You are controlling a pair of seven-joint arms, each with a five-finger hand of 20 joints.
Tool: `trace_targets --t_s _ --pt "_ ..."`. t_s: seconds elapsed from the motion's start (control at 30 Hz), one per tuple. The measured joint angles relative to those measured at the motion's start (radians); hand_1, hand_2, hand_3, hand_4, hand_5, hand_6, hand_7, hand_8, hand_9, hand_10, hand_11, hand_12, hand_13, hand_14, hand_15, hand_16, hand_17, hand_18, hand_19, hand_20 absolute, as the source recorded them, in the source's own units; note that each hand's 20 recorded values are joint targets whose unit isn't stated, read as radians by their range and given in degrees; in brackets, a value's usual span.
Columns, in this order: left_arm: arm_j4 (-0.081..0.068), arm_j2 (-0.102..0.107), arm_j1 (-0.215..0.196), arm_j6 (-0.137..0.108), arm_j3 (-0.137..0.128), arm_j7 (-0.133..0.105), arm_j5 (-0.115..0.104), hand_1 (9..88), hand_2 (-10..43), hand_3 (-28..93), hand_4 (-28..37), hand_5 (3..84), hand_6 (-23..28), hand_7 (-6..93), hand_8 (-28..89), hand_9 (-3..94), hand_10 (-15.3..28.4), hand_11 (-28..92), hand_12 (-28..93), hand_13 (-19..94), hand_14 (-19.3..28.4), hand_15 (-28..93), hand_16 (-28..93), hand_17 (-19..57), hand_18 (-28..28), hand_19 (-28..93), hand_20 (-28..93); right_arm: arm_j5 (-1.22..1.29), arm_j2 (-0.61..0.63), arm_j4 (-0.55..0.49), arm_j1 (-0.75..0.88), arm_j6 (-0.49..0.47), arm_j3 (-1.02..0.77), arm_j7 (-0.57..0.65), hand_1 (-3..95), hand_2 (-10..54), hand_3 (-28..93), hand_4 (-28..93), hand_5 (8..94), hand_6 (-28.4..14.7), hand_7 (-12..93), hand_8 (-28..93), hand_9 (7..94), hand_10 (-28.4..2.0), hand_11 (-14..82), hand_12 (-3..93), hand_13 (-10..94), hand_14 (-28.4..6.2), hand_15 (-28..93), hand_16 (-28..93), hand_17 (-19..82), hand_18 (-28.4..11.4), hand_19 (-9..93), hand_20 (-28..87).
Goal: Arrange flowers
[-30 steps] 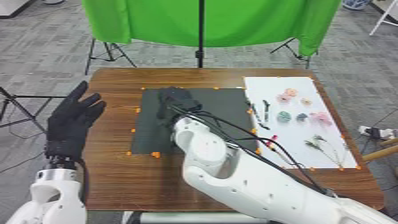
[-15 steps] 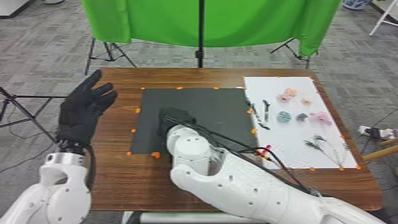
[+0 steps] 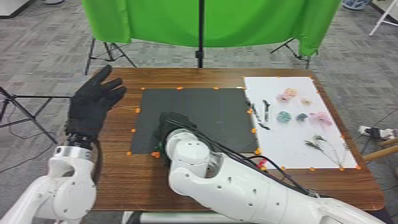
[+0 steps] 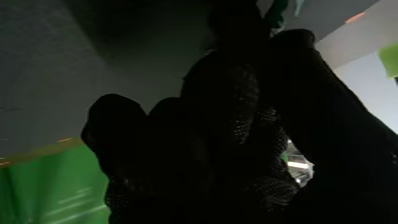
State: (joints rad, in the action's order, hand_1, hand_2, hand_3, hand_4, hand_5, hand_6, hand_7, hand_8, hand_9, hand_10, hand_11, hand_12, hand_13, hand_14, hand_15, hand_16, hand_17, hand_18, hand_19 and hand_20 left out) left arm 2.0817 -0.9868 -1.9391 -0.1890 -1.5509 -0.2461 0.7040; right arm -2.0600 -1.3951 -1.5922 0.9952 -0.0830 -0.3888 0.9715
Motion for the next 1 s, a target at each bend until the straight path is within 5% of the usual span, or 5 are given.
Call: trace_targets --t_s 0.27,0.37,0.53,0.8,1.0 --pt "0.004 -0.005 -0.006 -0.001 -0.005 0.004 0.002 23.8 5.7 82 -25.0 36.0 7.9 7.5 -8 33.4 19.8 23 10 20 27.0 56 -11 -8.9 28.4 55 -2 -0.021 0.001 -0.001 -0.004 -0.026 0.01 0.005 34.4 -7.1 70 -25 93.7 -0.4 25 -13 93.7 -10.6 55.4 20.4 89 -8.1 75 24 54 -24.7 93 45" --pt "0.032 0.003 -0.043 -0.025 -0.022 -0.018 -0.008 23.9 5.7 82 -25.2 36.1 8.0 7.6 -8 33.4 19.7 23 10 20 27.1 56 -11 -8.9 28.4 55 -2 -0.121 0.002 0.0 -0.003 -0.061 0.025 -0.007 32.0 -7.2 68 -25 93.7 -0.6 29 -14 93.7 -10.5 57.3 19.5 90 -7.9 76 24 55 -25.0 93 47" --pt "0.092 0.034 -0.152 -0.099 -0.059 -0.105 -0.042 23.6 5.7 82 -25.4 36.1 8.0 7.5 -8 33.3 19.8 23 10 20 27.0 56 -11 -8.9 28.4 55 -2 -0.295 0.019 -0.02 -0.004 -0.069 0.041 -0.033 29.0 -6.1 67 -24 93.7 -0.8 32 -14 93.7 -10.8 58.9 19.1 90 -8.2 76 24 55 -25.6 93 48" --pt "0.097 0.04 -0.252 -0.116 -0.09 -0.142 -0.079 23.7 5.6 82 -26.0 36.0 7.9 7.5 -8 33.3 19.7 23 10 20 27.1 56 -11 -8.9 28.4 55 -2 -0.186 0.132 -0.212 0.035 -0.004 -0.103 -0.046 28.7 -3.3 66 -23 80.5 -4.1 17 -12 85.0 -15.3 40.7 20.8 78 -12.1 69 19 41 -26.7 93 20" --pt "0.096 0.053 -0.291 -0.13 -0.09 -0.203 -0.111 22.4 5.9 82 -27.2 35.8 7.5 7.2 -8 33.2 19.5 23 10 21 27.0 56 -11 -9.0 28.4 55 -2 -0.094 0.289 -0.41 0.133 0.101 -0.29 -0.041 29.8 -3.6 69 -22 70.9 -5.7 16 -12 76.3 -17.6 35.2 18.2 70 -14.3 67 16 36 -26.5 91 6"
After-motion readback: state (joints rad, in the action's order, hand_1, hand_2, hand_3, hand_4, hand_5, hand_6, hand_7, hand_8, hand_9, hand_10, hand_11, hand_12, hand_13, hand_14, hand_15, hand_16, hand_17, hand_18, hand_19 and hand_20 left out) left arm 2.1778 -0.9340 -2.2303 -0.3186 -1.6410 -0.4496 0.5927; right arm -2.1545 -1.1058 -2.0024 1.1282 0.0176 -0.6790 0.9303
